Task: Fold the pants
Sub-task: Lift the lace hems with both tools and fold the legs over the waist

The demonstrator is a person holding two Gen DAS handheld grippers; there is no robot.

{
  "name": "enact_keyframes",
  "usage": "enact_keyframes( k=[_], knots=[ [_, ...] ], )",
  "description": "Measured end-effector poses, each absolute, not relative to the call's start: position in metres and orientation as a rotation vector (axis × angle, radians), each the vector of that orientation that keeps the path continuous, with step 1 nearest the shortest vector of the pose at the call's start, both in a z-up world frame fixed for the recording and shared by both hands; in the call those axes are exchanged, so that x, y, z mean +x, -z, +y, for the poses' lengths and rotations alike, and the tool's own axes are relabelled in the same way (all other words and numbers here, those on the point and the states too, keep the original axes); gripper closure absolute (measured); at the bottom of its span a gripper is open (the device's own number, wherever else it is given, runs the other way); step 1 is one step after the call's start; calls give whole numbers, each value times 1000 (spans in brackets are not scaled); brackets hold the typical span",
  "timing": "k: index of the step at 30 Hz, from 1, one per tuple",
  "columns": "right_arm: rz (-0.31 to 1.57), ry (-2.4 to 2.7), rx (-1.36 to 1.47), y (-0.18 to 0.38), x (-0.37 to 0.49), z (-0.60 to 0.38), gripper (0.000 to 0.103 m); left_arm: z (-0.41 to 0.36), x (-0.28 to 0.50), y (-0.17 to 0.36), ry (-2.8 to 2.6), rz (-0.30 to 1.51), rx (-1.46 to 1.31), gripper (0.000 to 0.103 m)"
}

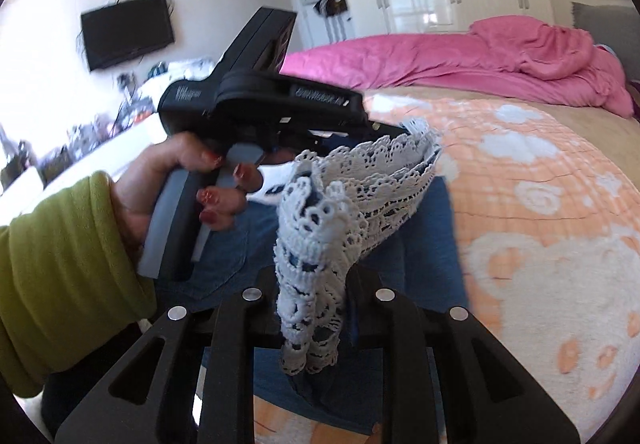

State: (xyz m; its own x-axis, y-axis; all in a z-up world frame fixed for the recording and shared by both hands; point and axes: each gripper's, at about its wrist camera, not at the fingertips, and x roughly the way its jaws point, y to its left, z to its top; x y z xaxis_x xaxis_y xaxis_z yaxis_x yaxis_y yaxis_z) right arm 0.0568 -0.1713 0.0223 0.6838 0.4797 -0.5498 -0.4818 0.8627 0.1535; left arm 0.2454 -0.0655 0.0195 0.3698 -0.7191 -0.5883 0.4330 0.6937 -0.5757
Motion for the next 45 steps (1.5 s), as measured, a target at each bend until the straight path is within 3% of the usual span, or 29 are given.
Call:
enact_keyframes(
  k=[4,6,9,11,12,17,23,24,25,26,28,29,30,33,35,37,38,39,45],
  knots=[
    [664,-592,-177,0,48,-132,77,-10,228,-6,704,855,-619,45],
    [676,-624,-239,9,43,-121,64,6,220,3,684,873,-692,34],
    [668,-685,-251,11,36,-115,43,15,218,3,634,903,-653,29],
    [668,-718,-224,8,33,-119,41,21,218,3,632,908,-664,27],
    [669,-727,-201,4,34,-123,35,23,218,5,640,915,-670,26],
    [632,-731,48,-19,43,-177,21,17,221,12,653,969,-644,26],
    [670,-451,196,-42,115,-232,17,11,221,17,632,1007,-563,26],
    [699,-425,204,-41,127,-238,17,9,220,17,625,1013,-541,30],
    [735,-391,210,-40,142,-242,17,8,219,17,610,1015,-521,44],
    [781,-369,224,-37,162,-244,17,7,218,18,601,1020,-508,50],
    [857,-347,263,-30,184,-247,17,6,219,20,604,1028,-514,56],
    [909,-351,277,-23,195,-250,19,7,219,21,603,1030,-519,58],
    [926,-354,296,-18,203,-249,25,6,218,21,602,1029,-520,63],
    [1014,-387,466,13,226,-263,29,5,217,21,603,1028,-520,81],
    [997,-409,523,20,231,-266,35,7,216,21,607,1024,-540,84],
    [996,-482,537,24,232,-263,62,10,215,21,609,1027,-558,88],
    [1009,-527,570,27,230,-260,81,11,213,19,610,1026,-561,88],
    [1005,-540,573,23,225,-256,88,12,212,15,613,1021,-555,88],
    [903,-524,408,-6,211,-233,89,27,200,-3,541,995,-465,88]
  ],
)
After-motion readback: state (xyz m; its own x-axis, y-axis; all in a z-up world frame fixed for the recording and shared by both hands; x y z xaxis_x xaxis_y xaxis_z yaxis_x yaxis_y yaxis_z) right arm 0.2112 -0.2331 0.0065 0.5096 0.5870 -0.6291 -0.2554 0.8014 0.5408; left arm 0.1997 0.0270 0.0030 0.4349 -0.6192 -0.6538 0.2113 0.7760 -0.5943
